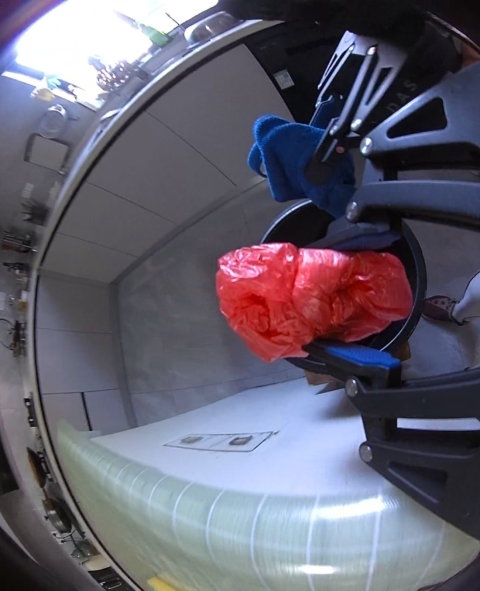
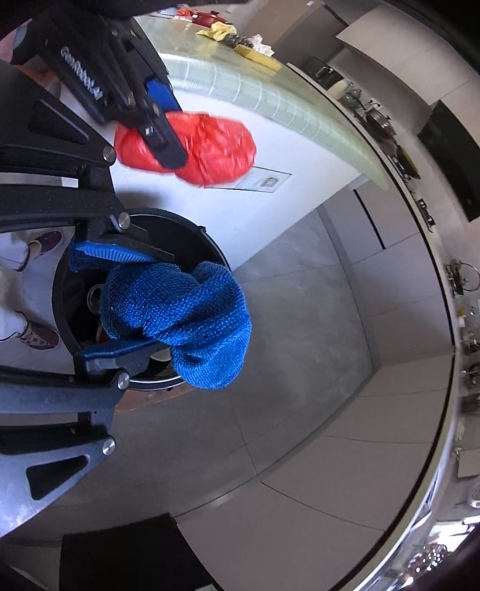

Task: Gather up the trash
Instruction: 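Open both tools to drop the bag and towel into the bucket, then return both tools to the island toward the yellow cloth and sponge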

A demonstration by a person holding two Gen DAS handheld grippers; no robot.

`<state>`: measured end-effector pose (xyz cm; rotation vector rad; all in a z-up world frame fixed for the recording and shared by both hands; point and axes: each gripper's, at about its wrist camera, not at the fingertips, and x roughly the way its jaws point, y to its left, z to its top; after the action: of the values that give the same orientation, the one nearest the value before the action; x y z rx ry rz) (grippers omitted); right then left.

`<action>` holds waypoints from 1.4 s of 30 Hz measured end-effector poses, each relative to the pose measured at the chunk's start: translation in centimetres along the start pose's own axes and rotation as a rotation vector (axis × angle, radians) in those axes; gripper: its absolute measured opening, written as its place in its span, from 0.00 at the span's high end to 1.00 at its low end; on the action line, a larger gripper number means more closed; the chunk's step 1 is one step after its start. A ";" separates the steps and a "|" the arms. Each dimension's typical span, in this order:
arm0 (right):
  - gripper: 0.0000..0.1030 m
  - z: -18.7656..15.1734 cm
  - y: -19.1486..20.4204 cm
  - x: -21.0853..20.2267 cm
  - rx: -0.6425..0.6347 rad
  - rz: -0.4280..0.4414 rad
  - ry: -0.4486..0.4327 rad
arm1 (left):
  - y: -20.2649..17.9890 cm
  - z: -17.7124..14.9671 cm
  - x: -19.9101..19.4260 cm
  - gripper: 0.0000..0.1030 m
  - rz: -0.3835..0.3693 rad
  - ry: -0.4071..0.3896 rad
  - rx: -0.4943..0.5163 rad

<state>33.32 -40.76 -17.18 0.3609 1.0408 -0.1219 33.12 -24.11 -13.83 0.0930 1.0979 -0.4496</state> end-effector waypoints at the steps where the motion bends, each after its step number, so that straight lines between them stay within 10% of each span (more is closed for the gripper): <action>1: 0.61 0.0 0.1 0.4 -0.009 -0.001 0.009 | -0.1 0.0 0.3 0.46 0.006 0.007 -0.001; 8: 0.39 0.5 -1.3 2.3 -0.032 -0.035 0.046 | 0.5 0.2 1.0 0.28 0.064 0.034 -0.053; 21: 0.39 3.4 1.6 -4.3 0.016 -0.006 -0.121 | 1.6 3.5 -8.3 0.28 0.037 -0.123 -0.067; 42: 0.28 2.2 31.0 -3.8 -0.122 0.154 -0.181 | 28.5 0.1 -17.8 0.19 0.210 -0.251 -0.251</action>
<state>41.52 -12.86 -5.69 0.3117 0.8337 0.0471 37.85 7.11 -2.40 -0.0675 0.8780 -0.1282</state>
